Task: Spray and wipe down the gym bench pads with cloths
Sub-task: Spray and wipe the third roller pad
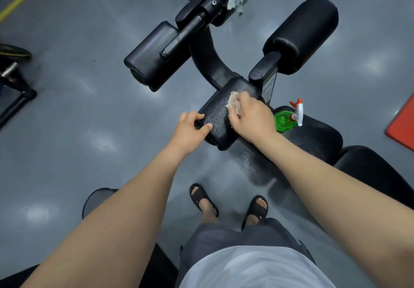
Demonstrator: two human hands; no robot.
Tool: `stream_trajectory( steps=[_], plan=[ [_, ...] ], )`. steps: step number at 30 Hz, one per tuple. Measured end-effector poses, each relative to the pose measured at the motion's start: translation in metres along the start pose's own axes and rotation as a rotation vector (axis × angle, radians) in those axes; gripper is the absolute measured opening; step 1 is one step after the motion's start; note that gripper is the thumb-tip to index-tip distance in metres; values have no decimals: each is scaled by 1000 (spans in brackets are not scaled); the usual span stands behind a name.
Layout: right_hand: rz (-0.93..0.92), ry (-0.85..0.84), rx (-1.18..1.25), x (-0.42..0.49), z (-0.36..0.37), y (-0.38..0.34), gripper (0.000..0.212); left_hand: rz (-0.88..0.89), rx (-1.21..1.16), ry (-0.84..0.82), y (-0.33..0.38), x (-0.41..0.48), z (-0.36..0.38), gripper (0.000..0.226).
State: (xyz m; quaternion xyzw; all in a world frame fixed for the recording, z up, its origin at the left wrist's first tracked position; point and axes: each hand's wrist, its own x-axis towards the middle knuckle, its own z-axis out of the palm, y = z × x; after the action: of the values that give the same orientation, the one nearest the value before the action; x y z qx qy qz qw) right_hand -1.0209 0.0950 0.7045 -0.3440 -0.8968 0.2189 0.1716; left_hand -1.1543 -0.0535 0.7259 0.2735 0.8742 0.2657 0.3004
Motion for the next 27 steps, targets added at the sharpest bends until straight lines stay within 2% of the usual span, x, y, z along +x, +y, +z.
stream_trajectory(
  steps=[3,7,9,11,14,18,20,22,24,27],
  plan=[
    [-145,-42,74,-33,8,-20,30,-14,-36,1,0,4,-3,24],
    [-267,-106,1,-40,14,-19,26,-9,-7,-30,-1,11,-8,26],
    [-235,-40,-65,-28,14,-7,25,13,7,-45,-3,12,-9,28],
    [-112,32,-82,-17,9,5,27,37,28,-53,-6,11,-9,27],
    [-25,48,-28,-17,10,3,27,63,39,-55,-10,9,-10,26],
    [-213,-57,55,-48,23,-22,24,79,15,-60,-10,11,-11,29],
    [-331,-110,27,-56,25,-23,22,79,28,-70,-9,13,-12,35],
    [-371,-137,-19,-49,20,-18,25,57,54,-89,-9,16,-13,41],
    [-282,-115,-39,-39,17,-9,32,30,51,-99,-9,18,-12,42],
    [-13,-18,-1,-26,12,2,35,17,33,-104,-11,20,-12,41]
  ],
)
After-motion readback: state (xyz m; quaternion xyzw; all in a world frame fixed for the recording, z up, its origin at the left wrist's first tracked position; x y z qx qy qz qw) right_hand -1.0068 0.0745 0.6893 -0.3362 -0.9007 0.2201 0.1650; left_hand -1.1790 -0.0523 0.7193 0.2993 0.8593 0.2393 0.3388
